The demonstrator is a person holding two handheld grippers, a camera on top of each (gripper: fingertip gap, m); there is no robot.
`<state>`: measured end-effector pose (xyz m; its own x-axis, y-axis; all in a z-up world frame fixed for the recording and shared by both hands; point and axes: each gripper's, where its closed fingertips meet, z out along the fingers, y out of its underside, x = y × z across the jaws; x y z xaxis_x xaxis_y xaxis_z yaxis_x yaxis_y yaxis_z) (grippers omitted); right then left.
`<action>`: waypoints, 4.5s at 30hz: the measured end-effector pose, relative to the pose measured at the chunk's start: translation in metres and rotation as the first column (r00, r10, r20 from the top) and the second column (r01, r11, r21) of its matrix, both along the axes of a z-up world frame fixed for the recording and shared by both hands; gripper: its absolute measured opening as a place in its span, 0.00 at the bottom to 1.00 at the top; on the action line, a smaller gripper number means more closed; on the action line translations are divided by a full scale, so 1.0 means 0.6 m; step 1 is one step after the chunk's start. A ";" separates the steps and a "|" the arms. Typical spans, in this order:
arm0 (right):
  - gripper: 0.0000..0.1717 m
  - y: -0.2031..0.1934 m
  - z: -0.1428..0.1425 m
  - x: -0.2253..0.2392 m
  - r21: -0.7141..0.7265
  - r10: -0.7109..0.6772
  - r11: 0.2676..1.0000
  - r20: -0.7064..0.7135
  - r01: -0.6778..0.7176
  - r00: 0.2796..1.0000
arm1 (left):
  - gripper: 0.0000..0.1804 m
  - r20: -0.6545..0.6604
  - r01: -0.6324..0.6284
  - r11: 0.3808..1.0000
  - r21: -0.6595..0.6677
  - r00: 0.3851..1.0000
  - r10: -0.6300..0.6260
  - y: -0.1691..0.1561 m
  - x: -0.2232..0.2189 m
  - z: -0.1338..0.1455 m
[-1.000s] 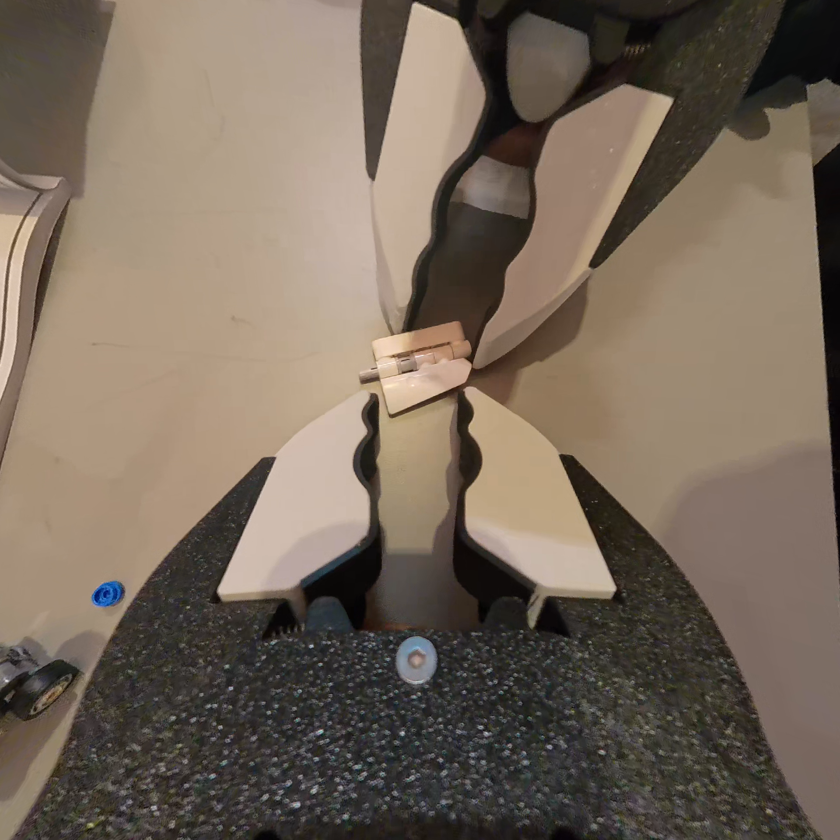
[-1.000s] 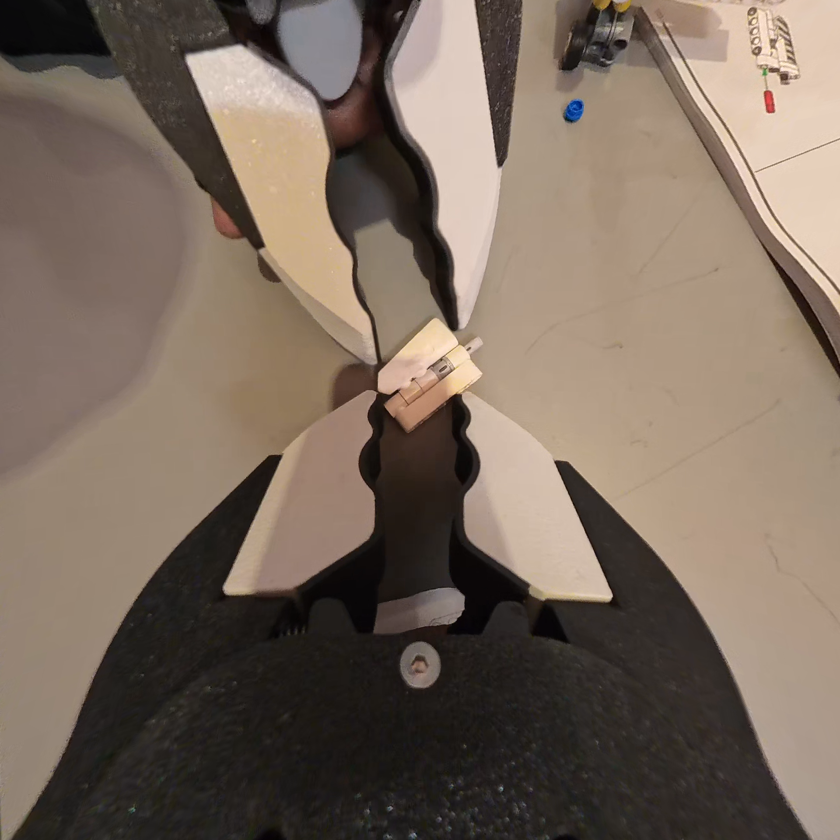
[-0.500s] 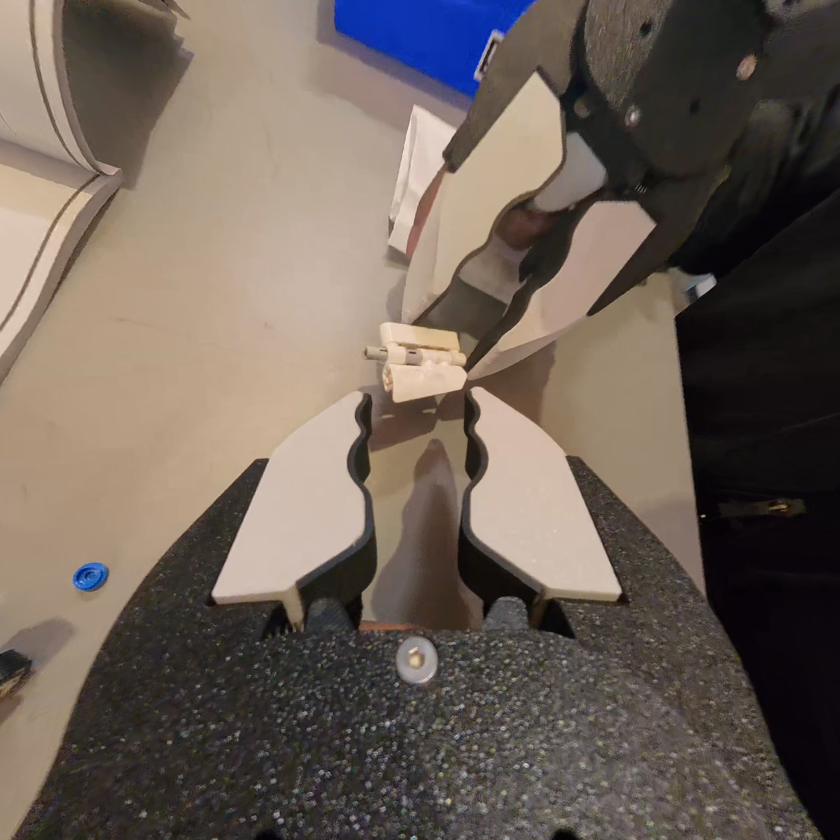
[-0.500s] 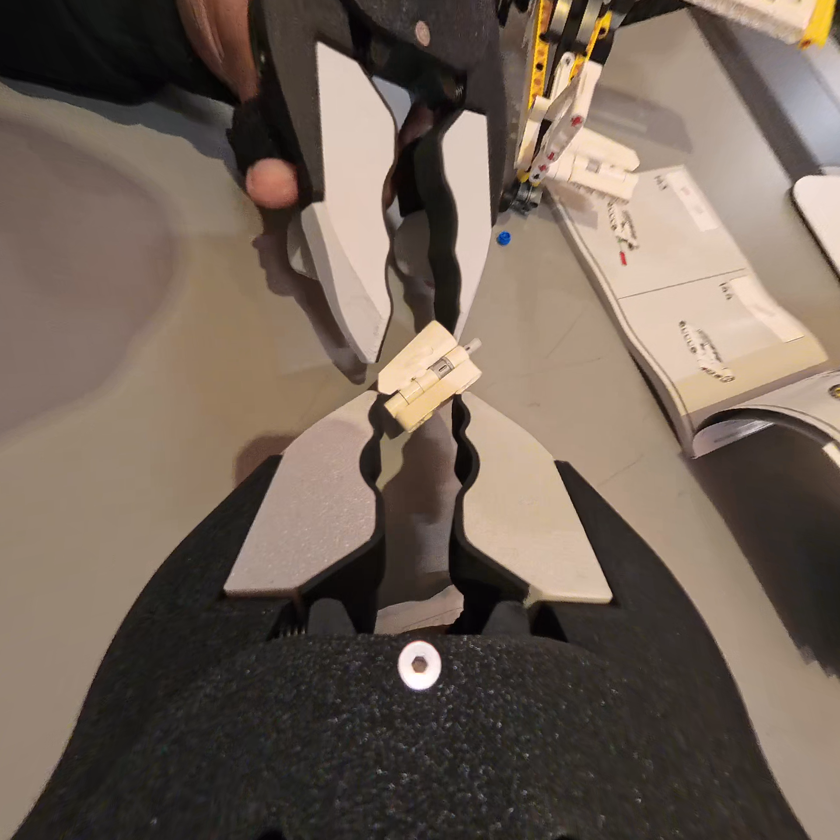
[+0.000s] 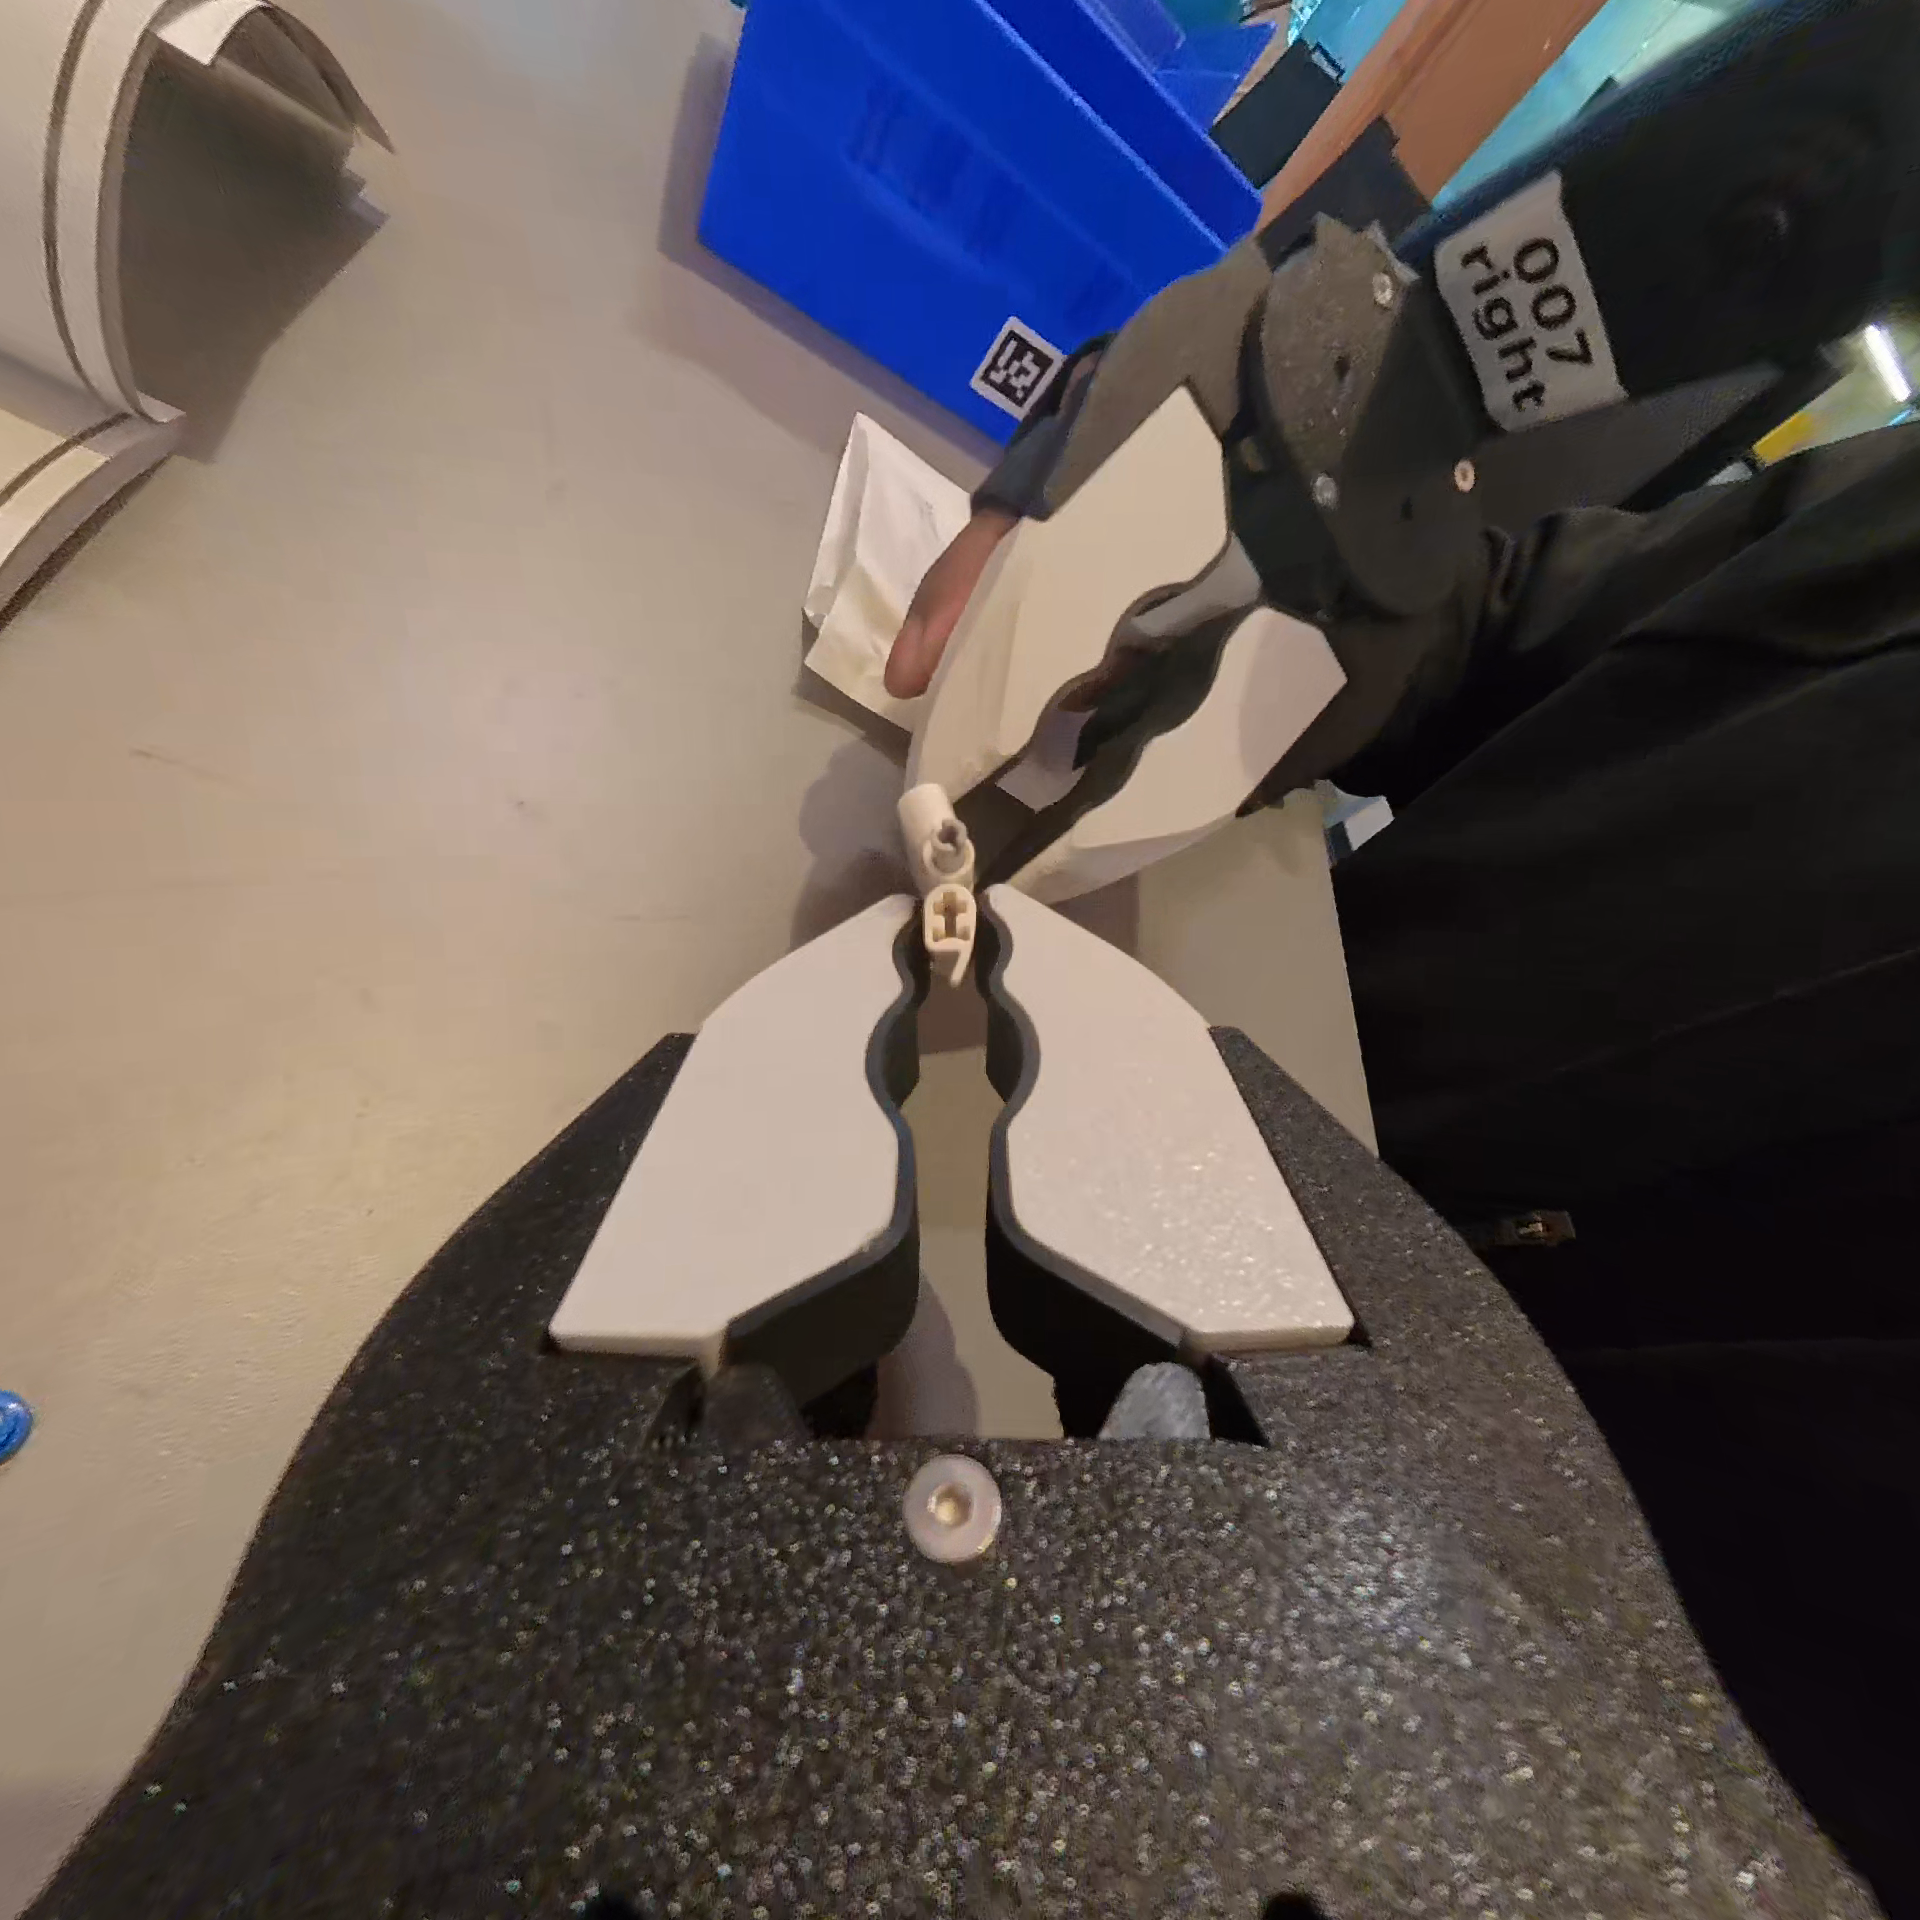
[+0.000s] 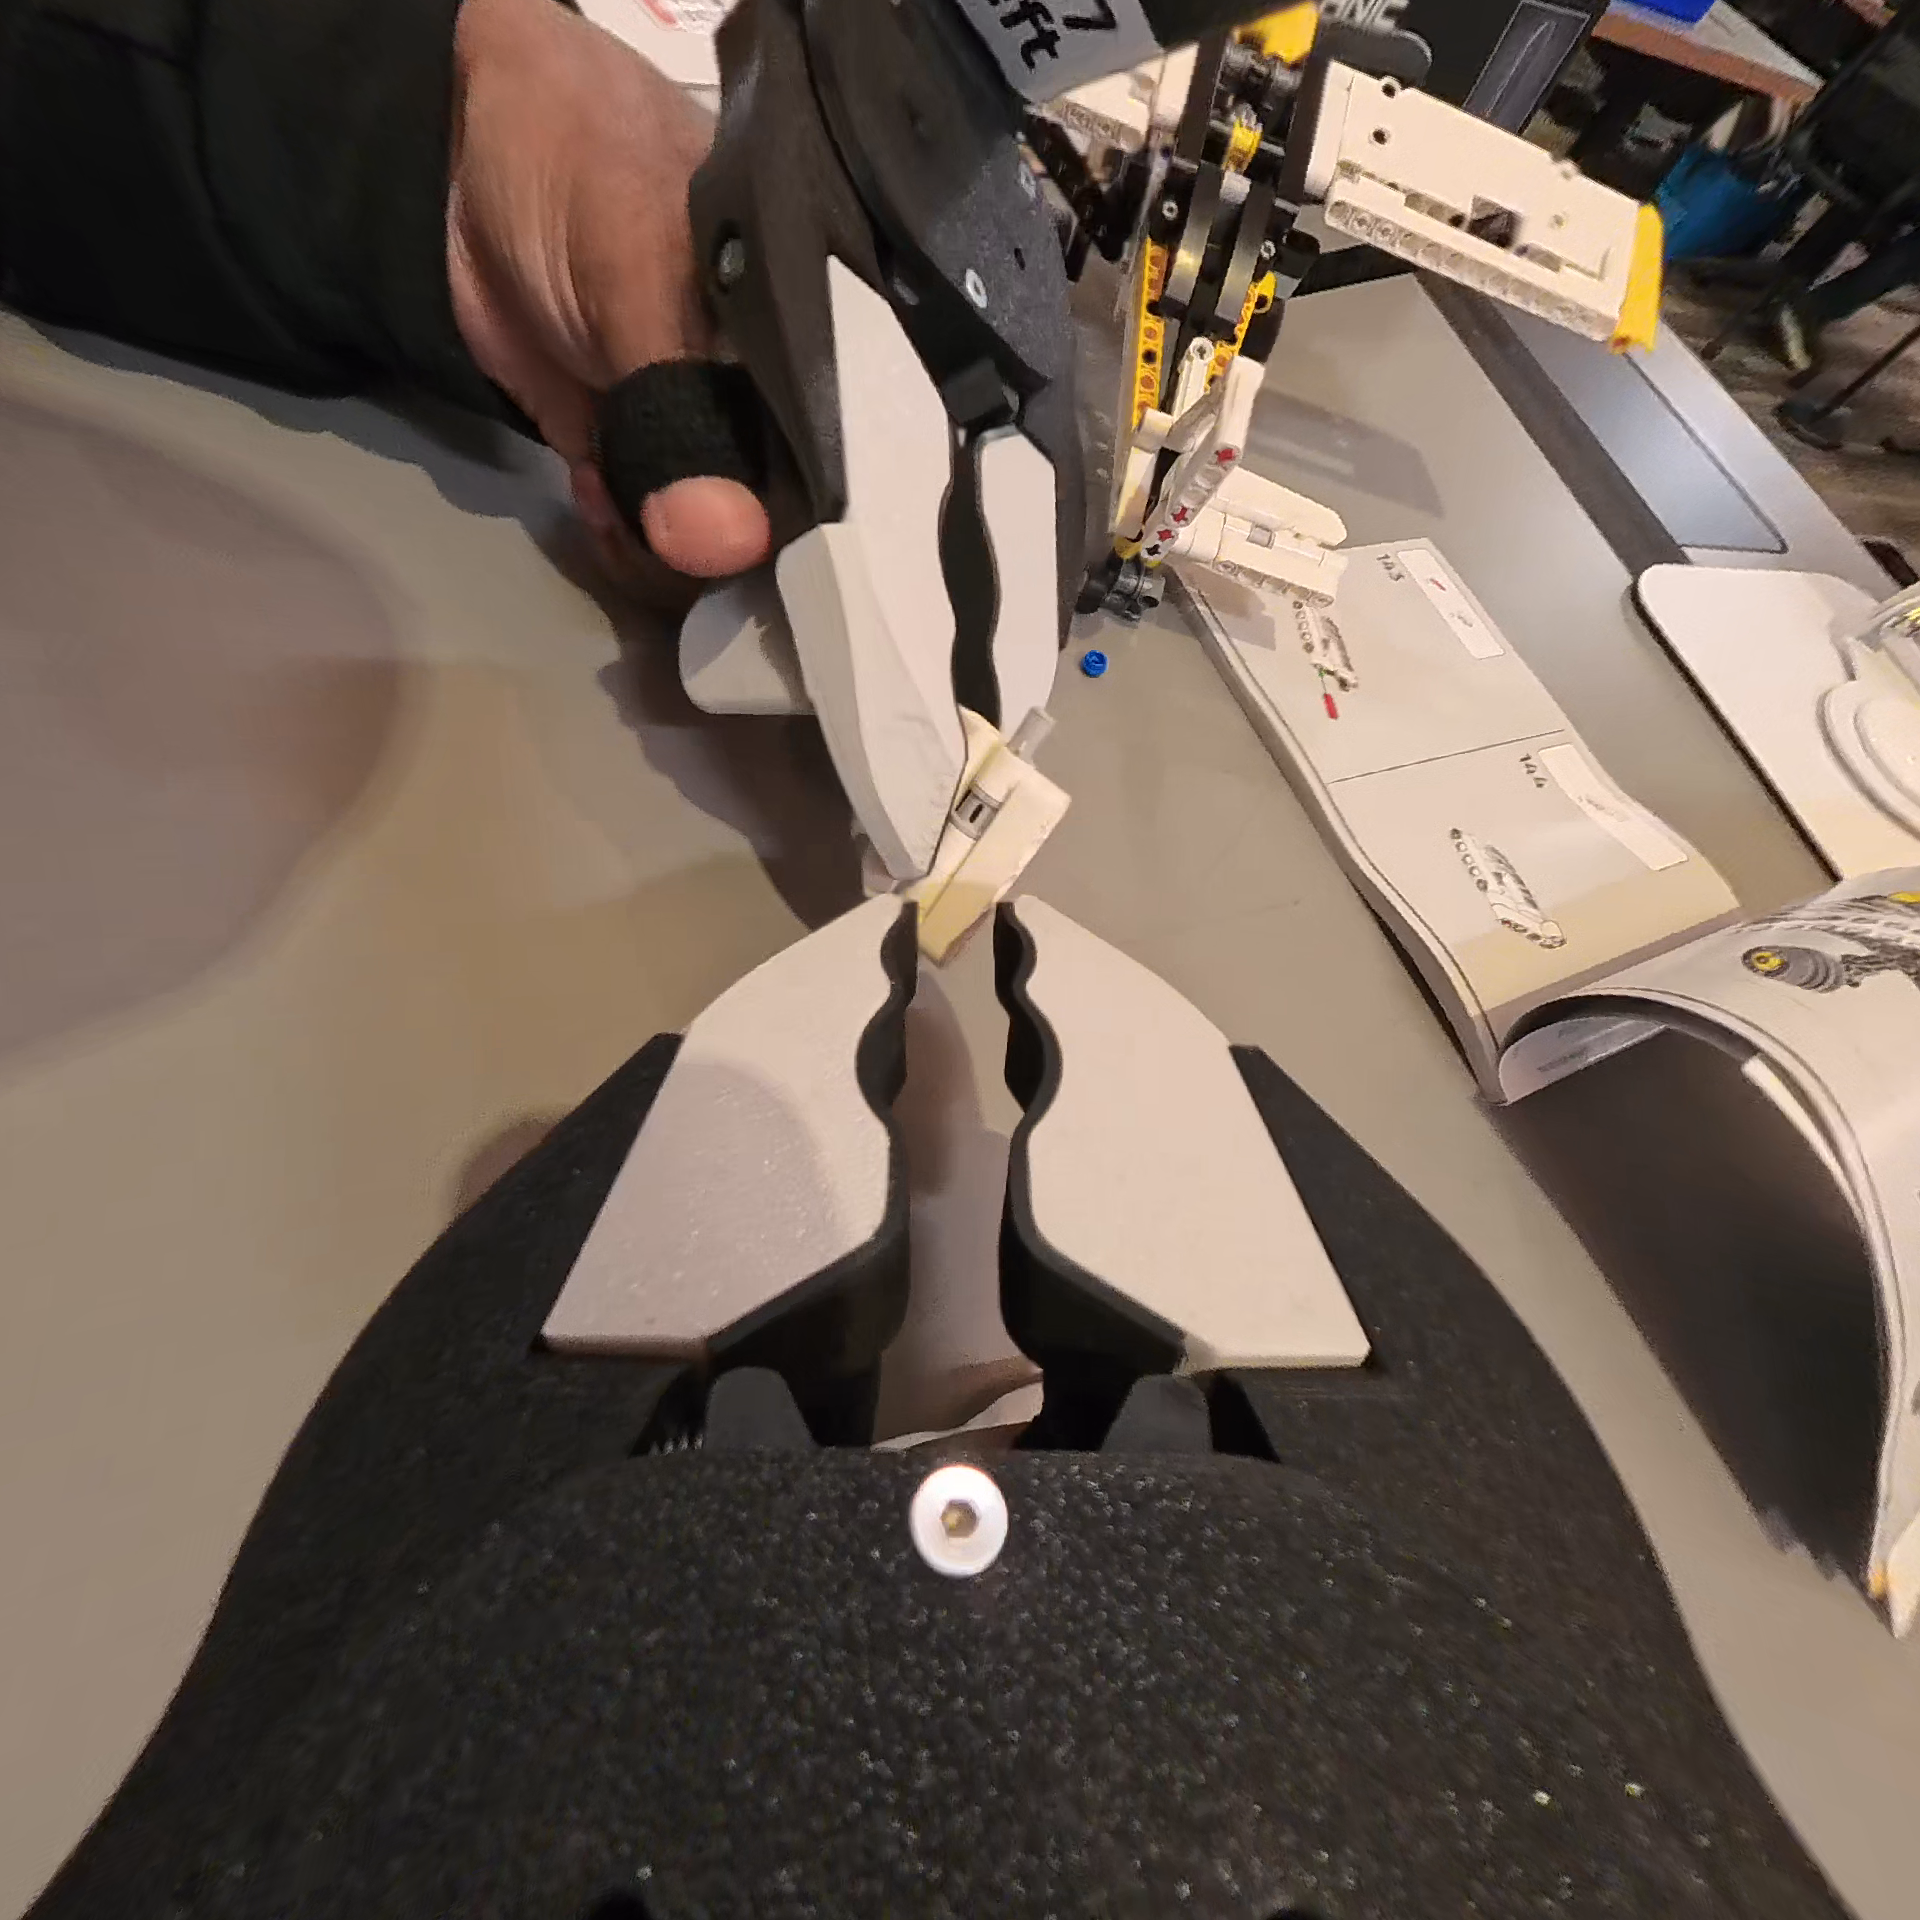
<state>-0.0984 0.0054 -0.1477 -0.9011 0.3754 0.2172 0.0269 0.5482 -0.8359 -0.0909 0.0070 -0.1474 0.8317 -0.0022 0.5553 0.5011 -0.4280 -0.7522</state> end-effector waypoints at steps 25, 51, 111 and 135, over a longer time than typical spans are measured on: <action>0.14 0.005 0.030 0.001 -0.157 0.028 0.988 0.117 -0.009 0.993 | 0.04 -0.020 0.035 0.994 0.104 0.999 -0.033 -0.003 0.005 0.031; 0.15 -0.006 0.029 0.018 -0.207 0.089 0.977 0.192 -0.048 0.977 | 0.04 -0.164 0.092 0.989 0.115 0.984 -0.072 0.002 0.020 0.036; 0.18 0.000 0.074 0.011 -0.433 0.124 0.901 0.258 0.000 0.958 | 0.04 -0.033 0.035 0.981 0.189 0.999 -0.029 0.010 0.022 0.061; 0.04 0.002 0.059 0.024 -0.476 0.227 0.878 0.495 0.044 0.839 | 0.05 0.109 0.042 0.981 0.191 0.992 -0.064 0.003 0.018 0.058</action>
